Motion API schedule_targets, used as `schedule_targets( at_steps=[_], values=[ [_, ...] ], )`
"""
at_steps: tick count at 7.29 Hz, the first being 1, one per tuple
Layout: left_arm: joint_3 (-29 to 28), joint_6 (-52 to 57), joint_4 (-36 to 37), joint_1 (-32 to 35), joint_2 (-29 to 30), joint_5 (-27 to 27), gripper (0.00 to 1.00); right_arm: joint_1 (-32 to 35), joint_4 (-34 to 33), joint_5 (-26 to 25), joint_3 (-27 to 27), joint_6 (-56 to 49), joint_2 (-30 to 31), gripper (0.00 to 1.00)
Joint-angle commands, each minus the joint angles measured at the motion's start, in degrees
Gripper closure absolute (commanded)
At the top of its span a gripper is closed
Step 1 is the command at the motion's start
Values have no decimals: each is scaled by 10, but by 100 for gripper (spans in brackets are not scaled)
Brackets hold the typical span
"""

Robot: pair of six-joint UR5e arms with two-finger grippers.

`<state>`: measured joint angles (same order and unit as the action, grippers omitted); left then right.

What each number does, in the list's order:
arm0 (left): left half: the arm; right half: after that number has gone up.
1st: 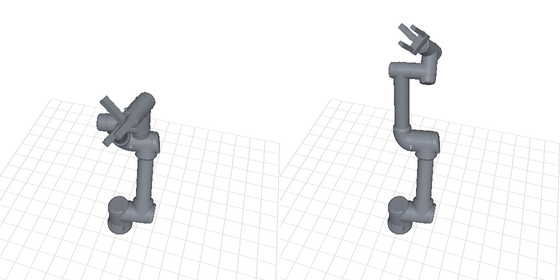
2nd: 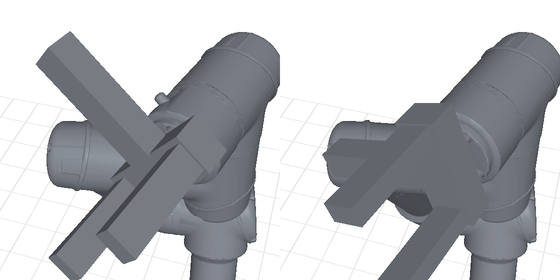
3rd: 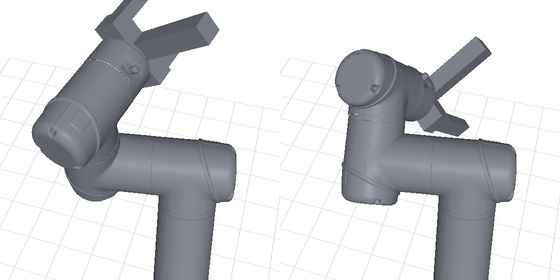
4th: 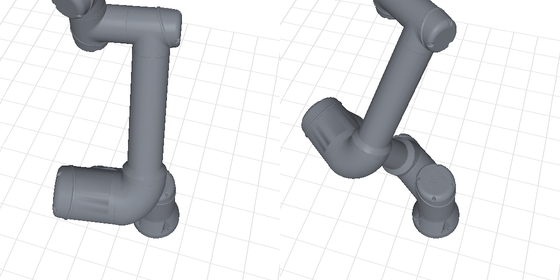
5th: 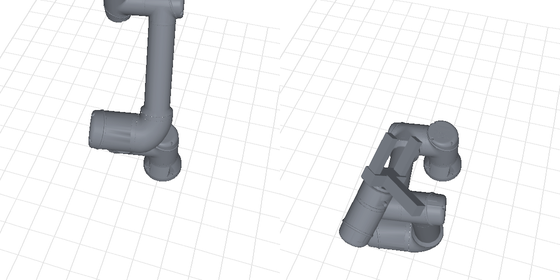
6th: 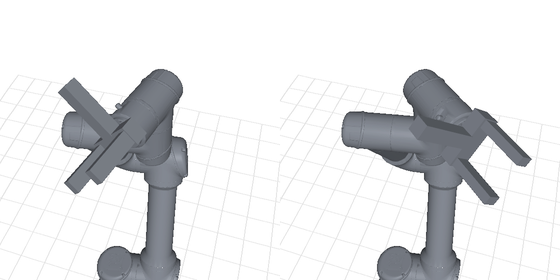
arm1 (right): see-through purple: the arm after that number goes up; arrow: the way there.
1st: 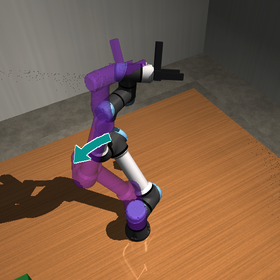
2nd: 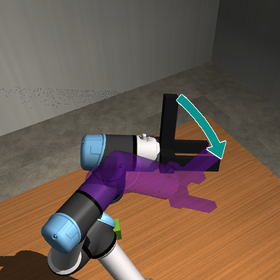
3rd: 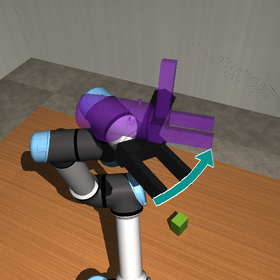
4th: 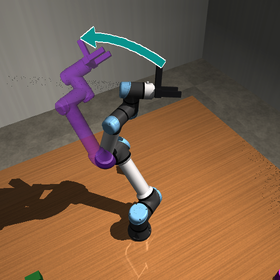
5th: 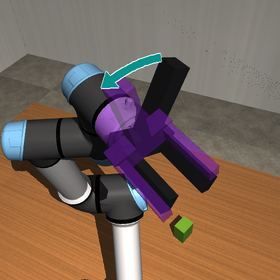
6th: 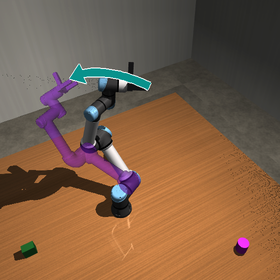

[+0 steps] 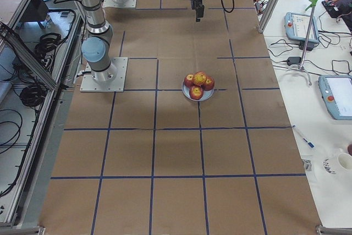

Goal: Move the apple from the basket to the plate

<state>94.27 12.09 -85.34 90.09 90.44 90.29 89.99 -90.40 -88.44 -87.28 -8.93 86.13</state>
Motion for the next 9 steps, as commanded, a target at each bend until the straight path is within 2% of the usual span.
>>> schedule_targets(
  at_steps=[1,4,9],
  values=[
    [0,0,0,0,0,0,1,4,34,-23,-3,5,20,0],
    [0,1,0,0,0,0,1,-2,25,-22,-26,5,34,0],
    [0,2,0,0,1,1,1,-1,25,-22,-26,6,36,0]
  ],
)
